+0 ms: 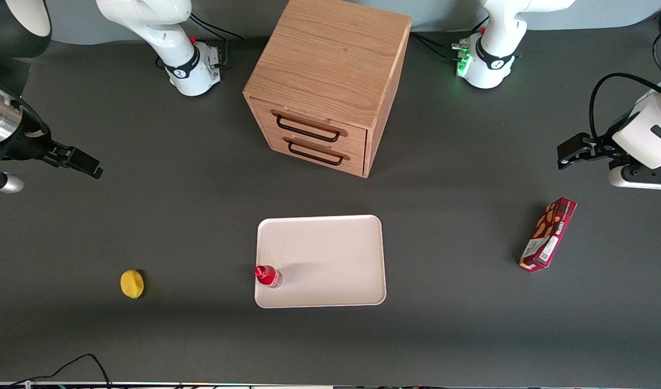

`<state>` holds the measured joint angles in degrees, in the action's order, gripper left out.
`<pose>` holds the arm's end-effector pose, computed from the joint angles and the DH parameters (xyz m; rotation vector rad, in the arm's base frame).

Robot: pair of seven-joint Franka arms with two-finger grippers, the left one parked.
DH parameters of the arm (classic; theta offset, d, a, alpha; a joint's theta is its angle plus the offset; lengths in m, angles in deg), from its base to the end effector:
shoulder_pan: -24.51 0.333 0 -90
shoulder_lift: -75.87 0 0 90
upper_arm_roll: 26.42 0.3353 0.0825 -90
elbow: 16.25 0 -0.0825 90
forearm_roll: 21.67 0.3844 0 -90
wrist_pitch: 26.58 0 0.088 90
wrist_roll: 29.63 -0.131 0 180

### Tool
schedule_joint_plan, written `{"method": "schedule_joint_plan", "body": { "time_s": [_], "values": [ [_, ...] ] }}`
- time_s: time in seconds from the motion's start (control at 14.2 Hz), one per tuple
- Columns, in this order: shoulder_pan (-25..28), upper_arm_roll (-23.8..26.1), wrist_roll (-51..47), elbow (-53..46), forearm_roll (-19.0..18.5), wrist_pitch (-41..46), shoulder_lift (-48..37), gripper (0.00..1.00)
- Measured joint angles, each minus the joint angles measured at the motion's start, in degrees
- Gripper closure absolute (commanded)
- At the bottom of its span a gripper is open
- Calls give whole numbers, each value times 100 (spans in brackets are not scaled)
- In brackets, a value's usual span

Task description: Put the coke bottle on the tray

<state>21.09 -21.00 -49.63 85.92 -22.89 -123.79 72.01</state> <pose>0.5373 0.0176 0.5664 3.0732 -0.4826 -0.0216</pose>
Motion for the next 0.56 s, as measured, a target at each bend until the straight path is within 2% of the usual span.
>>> {"method": "schedule_joint_plan", "body": {
  "time_s": [0.21, 0.56],
  "values": [
    [159, 2, -18, 805, 8, -255, -428, 0],
    [199, -152, -53, 47, 94, 508, -355, 0]
  ]
}}
